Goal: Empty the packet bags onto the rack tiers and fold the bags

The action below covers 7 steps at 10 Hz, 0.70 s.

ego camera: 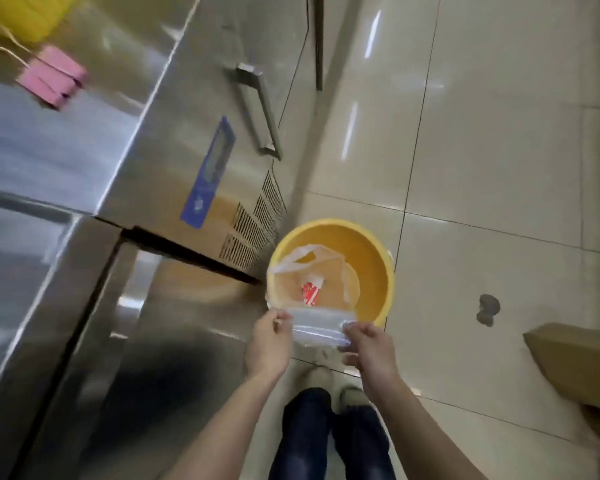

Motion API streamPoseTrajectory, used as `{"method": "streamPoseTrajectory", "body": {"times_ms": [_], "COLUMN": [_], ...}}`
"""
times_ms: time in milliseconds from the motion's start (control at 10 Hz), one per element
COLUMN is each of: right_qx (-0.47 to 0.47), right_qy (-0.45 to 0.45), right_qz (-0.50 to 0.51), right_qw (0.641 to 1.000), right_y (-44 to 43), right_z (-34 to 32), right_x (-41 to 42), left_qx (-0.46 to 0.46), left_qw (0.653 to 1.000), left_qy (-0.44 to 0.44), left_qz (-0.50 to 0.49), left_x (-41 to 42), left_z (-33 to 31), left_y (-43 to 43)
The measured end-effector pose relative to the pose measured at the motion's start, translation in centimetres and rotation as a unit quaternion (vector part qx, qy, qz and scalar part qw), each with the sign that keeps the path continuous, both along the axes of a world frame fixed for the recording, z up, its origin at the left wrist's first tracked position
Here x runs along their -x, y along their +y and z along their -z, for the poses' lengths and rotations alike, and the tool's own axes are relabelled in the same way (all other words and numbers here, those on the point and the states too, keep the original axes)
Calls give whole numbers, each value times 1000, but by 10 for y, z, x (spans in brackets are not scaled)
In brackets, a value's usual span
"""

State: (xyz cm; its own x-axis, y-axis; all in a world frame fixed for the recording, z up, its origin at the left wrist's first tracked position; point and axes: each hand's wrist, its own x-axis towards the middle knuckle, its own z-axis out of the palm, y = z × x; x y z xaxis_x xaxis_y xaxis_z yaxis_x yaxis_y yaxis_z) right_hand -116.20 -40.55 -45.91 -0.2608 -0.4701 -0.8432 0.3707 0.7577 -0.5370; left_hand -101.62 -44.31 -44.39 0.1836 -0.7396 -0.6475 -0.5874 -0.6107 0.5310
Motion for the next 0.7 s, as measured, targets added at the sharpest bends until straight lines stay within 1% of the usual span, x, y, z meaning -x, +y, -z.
{"method": "streamPoseTrajectory", "body": {"times_ms": [100,200,300,400,500,600,700], "right_qx": [4,-11,-19,14,-67,-92,-18], "right_qy": [-52,-60,28,203,177,177,262], "right_qz": [38,28,-46,-275,-577,-571,-530], "right_qw": [998,998,998,940,794,796,806], "right_y": [-25,-47,-64,-76,-89,-102,-104], "right_z": [81,170,249,308,331,322,280], "right_x": [6,0,-10,-13,-12,-8,0], "left_qx": [24,39,46,2,-113,-122,-46], "left_qw": [996,956,873,783,701,757,786], "left_qy": [-36,-158,-278,-371,-397,-324,-283], "left_qz": [81,245,398,498,581,555,547], "left_x": [9,21,26,24,26,38,32], "left_z": [74,151,226,288,325,311,268], "left_y": [-29,-51,-57,-64,-74,-89,-90]}}
